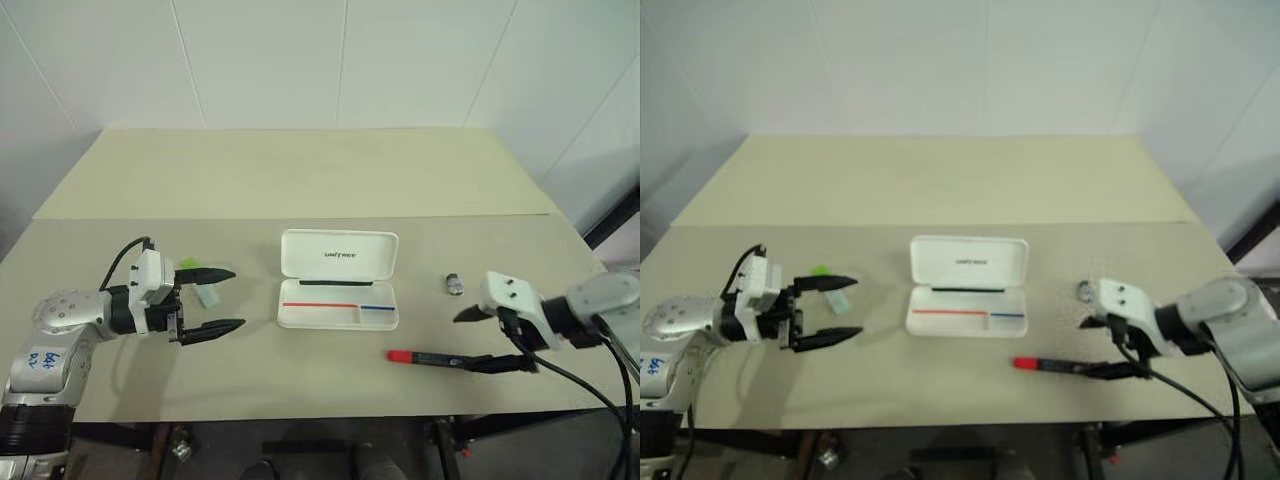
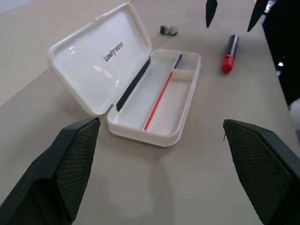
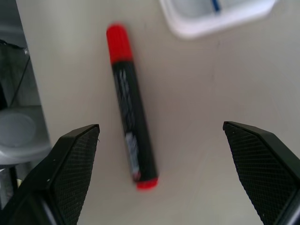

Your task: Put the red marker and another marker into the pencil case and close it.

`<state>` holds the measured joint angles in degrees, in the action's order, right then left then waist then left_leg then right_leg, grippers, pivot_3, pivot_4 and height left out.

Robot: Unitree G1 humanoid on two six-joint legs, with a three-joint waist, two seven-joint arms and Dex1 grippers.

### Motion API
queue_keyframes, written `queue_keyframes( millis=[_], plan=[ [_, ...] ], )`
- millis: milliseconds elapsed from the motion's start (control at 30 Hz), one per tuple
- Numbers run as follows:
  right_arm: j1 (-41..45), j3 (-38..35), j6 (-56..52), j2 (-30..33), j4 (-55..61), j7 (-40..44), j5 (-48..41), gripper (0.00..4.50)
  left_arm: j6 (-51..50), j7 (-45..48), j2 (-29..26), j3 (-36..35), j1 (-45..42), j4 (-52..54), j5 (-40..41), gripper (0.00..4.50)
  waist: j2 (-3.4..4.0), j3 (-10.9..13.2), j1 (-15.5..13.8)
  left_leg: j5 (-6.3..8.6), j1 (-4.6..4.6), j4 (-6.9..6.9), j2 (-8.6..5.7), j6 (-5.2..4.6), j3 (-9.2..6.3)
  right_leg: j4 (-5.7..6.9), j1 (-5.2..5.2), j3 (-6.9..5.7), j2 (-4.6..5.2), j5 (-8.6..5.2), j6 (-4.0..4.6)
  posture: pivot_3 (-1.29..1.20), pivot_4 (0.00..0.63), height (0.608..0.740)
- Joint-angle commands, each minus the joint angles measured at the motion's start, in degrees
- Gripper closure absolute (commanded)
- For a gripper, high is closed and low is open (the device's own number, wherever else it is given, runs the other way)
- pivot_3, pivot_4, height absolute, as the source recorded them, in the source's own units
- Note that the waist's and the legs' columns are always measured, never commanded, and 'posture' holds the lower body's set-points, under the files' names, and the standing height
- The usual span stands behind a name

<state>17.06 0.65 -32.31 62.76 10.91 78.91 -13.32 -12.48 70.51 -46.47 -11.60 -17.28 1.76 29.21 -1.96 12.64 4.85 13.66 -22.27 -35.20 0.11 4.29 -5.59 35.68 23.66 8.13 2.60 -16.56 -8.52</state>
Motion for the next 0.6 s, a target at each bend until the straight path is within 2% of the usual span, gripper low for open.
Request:
queue_keyframes(
  millis=[33,300,400,600],
  plan=[
    [-3.3,-3.0,3.6,0.4,-1.9,-2.0,-0.1,0.04,-0.5,2.5,-1.7,0.6,-1.8,0.5,0.8,0.0,0.0,0.0,0.0,0.0,0.02,0.0,0.0,-0.01,0.03,0.0,0.0,0.04,-0.01,0.0,0.0,0.0,0.15,0.74],
    [-5.7,-1.1,6.7,-2.0,-4.2,-5.2,0.2,0.04,-1.0,3.7,-2.0,1.2,-4.4,0.1,0.4,0.0,0.0,0.0,0.0,-0.02,0.02,-0.09,0.0,-0.02,0.06,0.0,-0.03,0.09,-0.02,0.0,0.0,0.0,0.15,0.74],
    [-5.3,-0.3,6.7,-3.0,-3.7,-5.8,0.0,0.64,-1.2,3.7,-2.1,1.0,-4.6,0.1,0.3,0.0,0.0,0.0,0.0,-0.02,0.02,-0.09,0.02,-0.02,0.05,0.0,-0.03,0.08,-0.03,0.01,-0.02,0.0,0.15,0.74],
    [-4.4,1.0,7.2,-4.2,-3.1,-6.0,0.0,2.84,-0.9,3.3,-1.9,0.8,-4.4,0.1,0.0,0.0,0.0,0.0,-0.1,-0.02,0.01,-0.09,0.02,-0.02,0.04,0.0,-0.03,0.07,-0.03,0.02,-0.04,0.0,0.15,0.74]
  ],
)
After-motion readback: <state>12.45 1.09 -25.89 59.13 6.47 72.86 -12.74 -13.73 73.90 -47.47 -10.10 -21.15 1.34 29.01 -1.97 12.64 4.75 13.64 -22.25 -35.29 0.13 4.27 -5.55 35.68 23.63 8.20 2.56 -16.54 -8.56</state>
